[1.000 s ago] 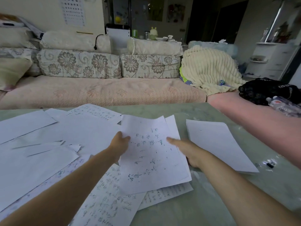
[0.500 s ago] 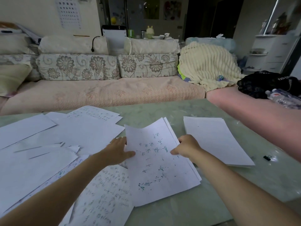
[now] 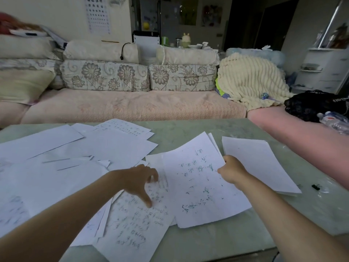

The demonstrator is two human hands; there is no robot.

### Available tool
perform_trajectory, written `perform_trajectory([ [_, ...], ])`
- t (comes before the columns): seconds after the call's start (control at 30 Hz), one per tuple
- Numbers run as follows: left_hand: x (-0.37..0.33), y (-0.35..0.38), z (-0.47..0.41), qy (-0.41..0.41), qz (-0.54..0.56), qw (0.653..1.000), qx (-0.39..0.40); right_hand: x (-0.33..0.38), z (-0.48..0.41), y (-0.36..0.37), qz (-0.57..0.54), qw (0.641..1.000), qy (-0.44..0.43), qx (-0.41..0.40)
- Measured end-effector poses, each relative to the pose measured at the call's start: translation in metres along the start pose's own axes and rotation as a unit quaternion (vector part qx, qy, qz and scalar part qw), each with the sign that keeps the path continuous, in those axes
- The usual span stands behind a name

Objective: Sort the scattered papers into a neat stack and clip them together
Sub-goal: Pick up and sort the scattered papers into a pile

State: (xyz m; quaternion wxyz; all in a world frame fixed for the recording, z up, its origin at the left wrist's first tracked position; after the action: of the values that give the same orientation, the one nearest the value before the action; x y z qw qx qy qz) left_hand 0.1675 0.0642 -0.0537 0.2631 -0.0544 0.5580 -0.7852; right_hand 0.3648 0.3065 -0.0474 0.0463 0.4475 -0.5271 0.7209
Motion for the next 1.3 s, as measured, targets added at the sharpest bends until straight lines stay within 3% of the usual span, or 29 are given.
perform_trajectory([
  [0.27,-0.007,-0.001,-0.017,0.031,-0.013,0.999,-0.011,0.007,0.004,-0.004,-0.043,0.999,-0.007,0.016],
  [0.47,-0.012,-0.005,-0.026,0.059,0.091,0.994,0.007,0.002,-0.004,-0.01,-0.047,0.999,0.003,0.016],
  [0.57,-0.014,-0.025,-0.03,0.065,0.144,0.986,-0.045,-0.001,-0.006,-0.012,-0.048,0.999,0.01,0.024],
  [0.63,-0.007,-0.048,-0.027,0.053,0.249,0.96,-0.117,-0.005,-0.006,-0.013,-0.051,0.998,0.011,0.031],
  [0.7,0.004,-0.066,-0.02,0.019,0.391,0.904,-0.169,-0.007,-0.005,-0.013,-0.058,0.998,0.012,0.039],
  [0.83,0.025,-0.06,-0.018,-0.075,0.584,0.788,-0.179,-0.008,-0.001,-0.006,-0.115,0.992,0.019,0.052],
  [0.97,0.033,-0.03,-0.022,-0.192,0.564,0.766,-0.239,-0.003,0.003,0.011,-0.154,0.984,0.045,0.083],
  [1.07,0.029,-0.011,-0.027,-0.218,0.584,0.743,-0.242,0.0,0.007,0.024,-0.251,0.958,0.112,0.081],
  [1.17,0.019,0.0,-0.032,-0.217,0.566,0.768,-0.208,0.01,0.009,0.037,-0.253,0.951,0.105,0.142],
  [1.3,-0.003,-0.006,-0.035,-0.163,0.419,0.875,-0.18,0.004,0.001,0.043,-0.059,0.987,0.05,0.142],
])
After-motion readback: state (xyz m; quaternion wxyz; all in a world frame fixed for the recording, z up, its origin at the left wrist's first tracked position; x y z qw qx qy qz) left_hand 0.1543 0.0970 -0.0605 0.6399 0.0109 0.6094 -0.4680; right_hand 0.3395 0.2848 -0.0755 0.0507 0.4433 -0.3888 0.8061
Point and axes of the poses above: each hand's wrist, its own z-axis away from the middle knuckle, its own y-axis out of the palm, x = y × z, the point moved 8 cm from there along -z, towards the middle knuckle, and after that the axes turned 7 degrees about -y, right-handed, at the moved point
